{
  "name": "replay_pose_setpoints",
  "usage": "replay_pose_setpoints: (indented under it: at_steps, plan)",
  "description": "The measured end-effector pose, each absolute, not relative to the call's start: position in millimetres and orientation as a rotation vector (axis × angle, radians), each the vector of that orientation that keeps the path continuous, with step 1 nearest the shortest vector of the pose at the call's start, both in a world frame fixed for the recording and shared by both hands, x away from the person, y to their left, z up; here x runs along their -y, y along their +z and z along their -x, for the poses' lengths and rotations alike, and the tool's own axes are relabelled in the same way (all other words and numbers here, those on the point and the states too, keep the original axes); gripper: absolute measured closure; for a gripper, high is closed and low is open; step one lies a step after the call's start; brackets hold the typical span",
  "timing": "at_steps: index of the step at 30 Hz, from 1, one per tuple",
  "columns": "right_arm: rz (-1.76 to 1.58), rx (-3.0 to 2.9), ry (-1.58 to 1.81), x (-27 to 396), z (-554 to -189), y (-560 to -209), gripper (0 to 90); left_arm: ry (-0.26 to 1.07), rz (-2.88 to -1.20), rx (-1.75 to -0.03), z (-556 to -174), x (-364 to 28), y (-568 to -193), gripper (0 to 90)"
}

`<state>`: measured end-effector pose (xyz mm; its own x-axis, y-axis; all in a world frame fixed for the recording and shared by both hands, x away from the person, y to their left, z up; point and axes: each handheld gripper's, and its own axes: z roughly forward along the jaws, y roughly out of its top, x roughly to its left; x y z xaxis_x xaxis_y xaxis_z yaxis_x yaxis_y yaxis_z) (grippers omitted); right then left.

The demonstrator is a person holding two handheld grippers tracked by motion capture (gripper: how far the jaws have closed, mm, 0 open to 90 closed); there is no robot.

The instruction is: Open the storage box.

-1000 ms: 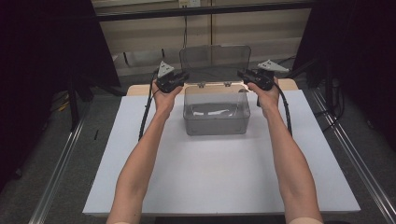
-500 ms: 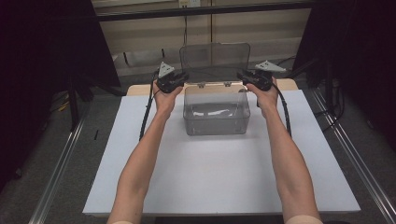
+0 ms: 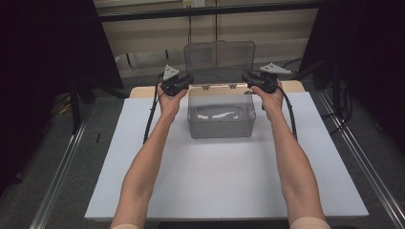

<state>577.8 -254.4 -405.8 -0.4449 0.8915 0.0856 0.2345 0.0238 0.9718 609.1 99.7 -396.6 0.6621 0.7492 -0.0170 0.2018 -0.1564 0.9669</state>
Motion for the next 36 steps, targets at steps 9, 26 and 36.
replay_pose_setpoints:
  at_steps: [9,26,36]
  plan:
    - [-1.167,-1.712,1.468,254.1,-580.4,-409.3,66.1,0.551,-1.69,-0.795,-613.1,-99.1,-401.6,74.0]
    - [-1.182,-1.719,1.473,252.9,-581.8,-412.3,63.1,0.524,-1.712,-0.802,-614.7,-97.5,-406.1,69.0]
    - [-1.201,-1.714,1.482,252.5,-583.8,-416.7,61.2,0.532,-1.744,-0.805,-615.3,-96.0,-409.7,66.1]
